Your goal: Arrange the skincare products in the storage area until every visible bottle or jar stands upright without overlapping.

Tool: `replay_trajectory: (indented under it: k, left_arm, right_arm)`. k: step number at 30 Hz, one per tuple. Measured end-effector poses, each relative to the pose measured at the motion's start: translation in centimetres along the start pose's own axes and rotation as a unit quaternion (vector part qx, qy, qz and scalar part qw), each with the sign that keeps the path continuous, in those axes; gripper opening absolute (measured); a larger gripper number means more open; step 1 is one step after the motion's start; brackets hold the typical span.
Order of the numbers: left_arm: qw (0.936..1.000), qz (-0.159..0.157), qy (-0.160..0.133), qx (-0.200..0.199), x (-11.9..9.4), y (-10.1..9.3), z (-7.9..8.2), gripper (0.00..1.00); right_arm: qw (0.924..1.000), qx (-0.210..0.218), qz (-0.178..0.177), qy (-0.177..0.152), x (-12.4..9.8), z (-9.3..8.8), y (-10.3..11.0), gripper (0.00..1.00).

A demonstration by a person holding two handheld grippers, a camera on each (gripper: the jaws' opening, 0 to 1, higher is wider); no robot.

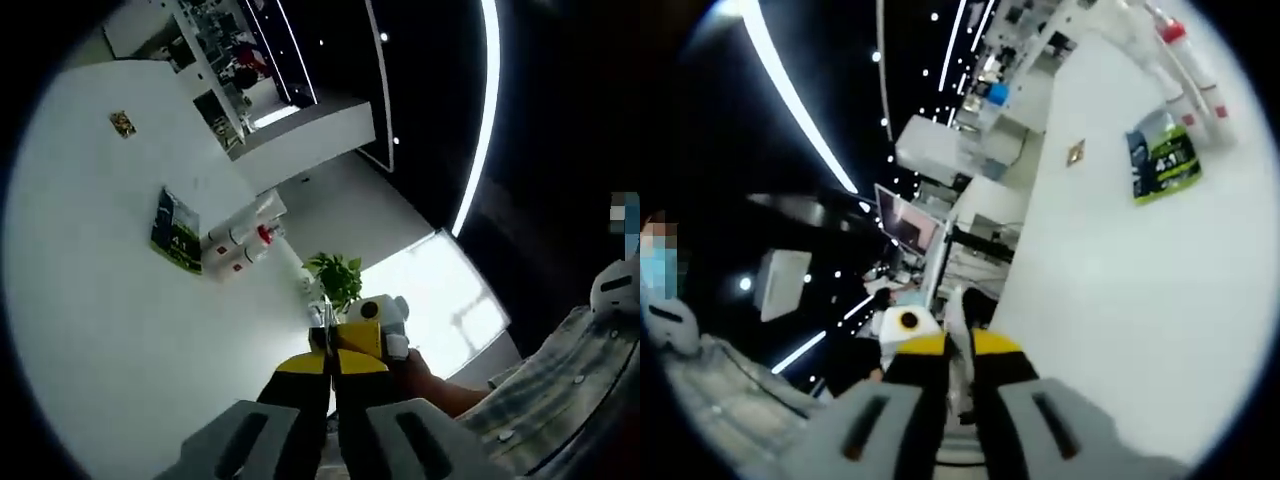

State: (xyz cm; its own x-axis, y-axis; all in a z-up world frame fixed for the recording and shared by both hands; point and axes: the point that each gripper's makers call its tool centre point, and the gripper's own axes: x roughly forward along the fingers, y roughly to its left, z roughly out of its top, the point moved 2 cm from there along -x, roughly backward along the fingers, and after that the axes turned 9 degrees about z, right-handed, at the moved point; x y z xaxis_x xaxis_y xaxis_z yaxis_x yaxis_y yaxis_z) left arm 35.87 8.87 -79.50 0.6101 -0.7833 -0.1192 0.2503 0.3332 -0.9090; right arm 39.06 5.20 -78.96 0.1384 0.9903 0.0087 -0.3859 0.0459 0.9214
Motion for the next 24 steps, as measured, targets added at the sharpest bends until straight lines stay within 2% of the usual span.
replay_trajectory:
  k: [9, 15, 20, 24]
  left_arm:
    - [0.9969, -0.005, -0.059, -0.051, -0.9, 0.6, 2.0, 0.00]
    - [0.9959, -0.009, -0.068, -0.060, -0.7, 0.3, 2.2, 0.00]
    - [0.9957, 0.002, -0.070, -0.060, -0.8, 0.8, 2.2, 0.01]
    - [0.9958, 0.007, -0.069, -0.060, -1.1, 1.2, 2.3, 0.01]
  right_arm:
    - [1.0000, 0.001, -0.002, -0.008, 0.7, -0.2, 0.0, 0.10]
    - [1.0000, 0.001, -0.004, 0.002, 1.6, -1.1, 0.1, 0.09]
    - [0.9996, -0.015, -0.015, -0.016, 1.8, -0.5, 0.0, 0.04]
    - [0.9996, -0.021, -0.018, -0.008, 2.2, -0.6, 0.0, 0.02]
